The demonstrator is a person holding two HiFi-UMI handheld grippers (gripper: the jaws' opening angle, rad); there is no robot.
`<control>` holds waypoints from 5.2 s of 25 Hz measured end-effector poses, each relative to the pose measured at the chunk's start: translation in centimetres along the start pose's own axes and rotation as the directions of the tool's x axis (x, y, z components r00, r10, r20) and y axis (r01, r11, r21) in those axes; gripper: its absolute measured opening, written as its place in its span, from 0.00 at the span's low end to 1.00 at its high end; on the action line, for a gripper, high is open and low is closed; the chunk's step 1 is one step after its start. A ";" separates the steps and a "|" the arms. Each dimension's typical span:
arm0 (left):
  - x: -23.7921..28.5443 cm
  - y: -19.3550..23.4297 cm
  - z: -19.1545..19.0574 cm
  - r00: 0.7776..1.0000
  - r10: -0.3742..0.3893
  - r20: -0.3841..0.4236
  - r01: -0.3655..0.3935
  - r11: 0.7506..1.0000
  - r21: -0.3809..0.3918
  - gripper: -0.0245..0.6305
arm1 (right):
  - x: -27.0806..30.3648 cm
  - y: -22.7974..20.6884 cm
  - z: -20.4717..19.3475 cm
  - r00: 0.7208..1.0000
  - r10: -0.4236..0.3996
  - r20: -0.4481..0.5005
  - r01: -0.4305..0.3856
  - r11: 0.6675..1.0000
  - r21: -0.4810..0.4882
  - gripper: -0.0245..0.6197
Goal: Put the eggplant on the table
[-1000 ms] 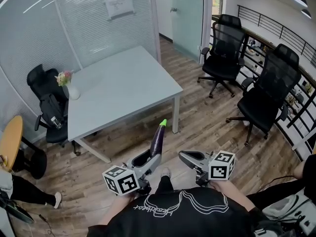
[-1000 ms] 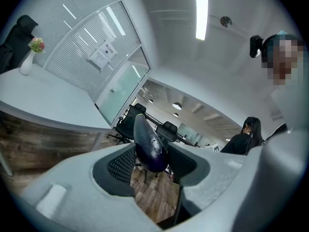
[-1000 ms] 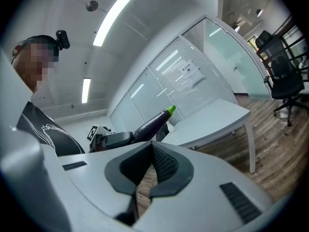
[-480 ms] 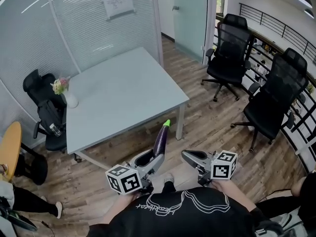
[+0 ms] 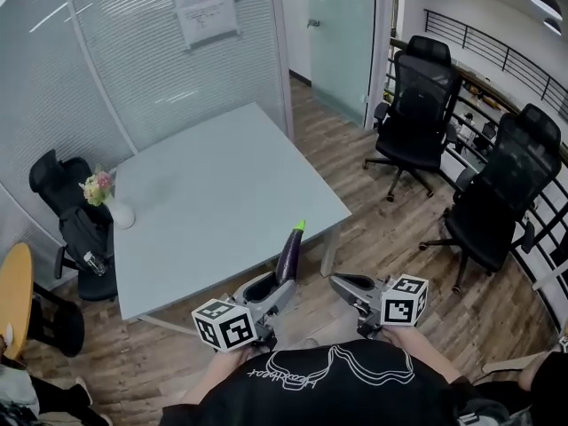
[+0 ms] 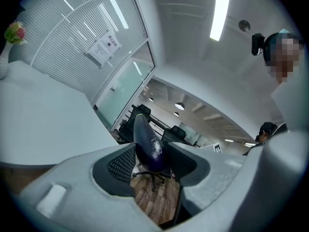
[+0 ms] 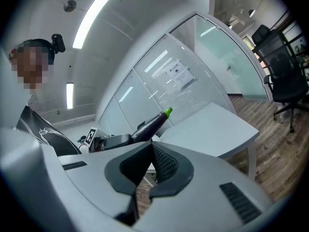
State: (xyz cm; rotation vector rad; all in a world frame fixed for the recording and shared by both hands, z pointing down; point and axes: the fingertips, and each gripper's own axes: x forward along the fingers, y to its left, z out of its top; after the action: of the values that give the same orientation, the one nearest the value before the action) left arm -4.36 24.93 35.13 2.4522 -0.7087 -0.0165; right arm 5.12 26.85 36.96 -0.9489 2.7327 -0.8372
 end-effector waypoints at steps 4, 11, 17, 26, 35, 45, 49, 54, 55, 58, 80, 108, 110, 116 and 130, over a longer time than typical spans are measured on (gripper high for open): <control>1.6 3.4 2.5 1.000 -0.010 0.014 0.010 1.000 0.006 0.36 | 3.2 -2.4 1.9 1.000 -0.011 -0.007 0.011 1.000 -0.014 0.05; 3.5 8.1 5.0 1.000 -0.003 0.023 0.002 1.000 0.011 0.36 | 7.3 -5.3 3.5 1.000 0.004 -0.005 -0.004 1.000 -0.018 0.05; 4.0 11.1 5.0 0.999 0.040 0.010 -0.040 0.999 -0.006 0.36 | 9.7 -7.9 2.5 0.999 -0.006 -0.033 0.007 0.999 0.037 0.05; 5.7 14.0 5.5 0.996 0.093 0.001 -0.093 0.995 -0.041 0.36 | 12.1 -11.1 3.4 0.998 0.045 -0.051 -0.041 0.996 0.081 0.05; 8.9 17.9 8.2 0.990 0.139 0.002 -0.138 0.988 -0.068 0.36 | 15.6 -16.1 6.6 0.995 0.068 -0.074 -0.059 0.992 0.110 0.05; 13.1 23.1 12.0 0.981 0.193 0.030 -0.190 0.978 -0.085 0.36 | 19.8 -21.5 10.0 0.988 0.100 -0.114 -0.086 0.989 0.122 0.05; 14.6 25.4 12.8 0.977 0.209 0.034 -0.204 0.973 -0.107 0.36 | 21.2 -23.4 11.0 0.986 0.100 -0.131 -0.083 0.989 0.124 0.05; 16.0 27.8 13.5 0.973 0.230 0.029 -0.226 0.968 -0.110 0.36 | 22.5 -25.5 11.8 0.985 0.103 -0.138 -0.084 0.988 0.133 0.05; 16.2 28.3 13.5 0.971 0.237 0.027 -0.233 0.967 -0.107 0.36 | 22.8 -25.9 11.9 0.985 0.106 -0.137 -0.087 0.987 0.137 0.05; 17.0 29.9 13.2 0.966 0.256 0.016 -0.253 0.961 -0.107 0.36 | 23.3 -27.1 11.9 0.984 0.109 -0.139 -0.086 0.983 0.160 0.05; 19.7 40.3 7.1 0.893 0.424 -0.154 -0.434 0.900 -0.042 0.36 | 25.9 -31.8 8.4 0.972 0.093 -0.216 -0.037 0.967 0.252 0.05; 21.8 45.0 0.2 0.843 0.444 -0.304 -0.458 0.888 0.027 0.36 | 24.8 -34.5 4.8 0.974 0.054 -0.221 0.026 0.938 0.347 0.05; 21.8 45.1 0.2 0.843 0.443 -0.305 -0.456 0.889 0.034 0.36 | 24.8 -34.5 4.8 0.975 0.051 -0.218 0.029 0.937 0.347 0.05; 22.0 44.6 0.1 0.853 0.420 -0.309 -0.436 0.900 0.018 0.37 | 24.7 -33.8 5.0 0.978 0.050 -0.203 0.023 0.938 0.346 0.05; 20.0 41.1 1.8 0.898 0.369 -0.238 -0.394 0.916 -0.067 0.41 | 23.8 -30.8 4.7 0.978 0.060 -0.199 0.001 0.956 0.293 0.05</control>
State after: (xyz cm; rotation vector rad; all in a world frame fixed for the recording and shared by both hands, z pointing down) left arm -7.41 -14.19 58.53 2.1242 -1.0445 0.3548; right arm 4.07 -9.70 51.14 -0.7989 2.6699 -1.3571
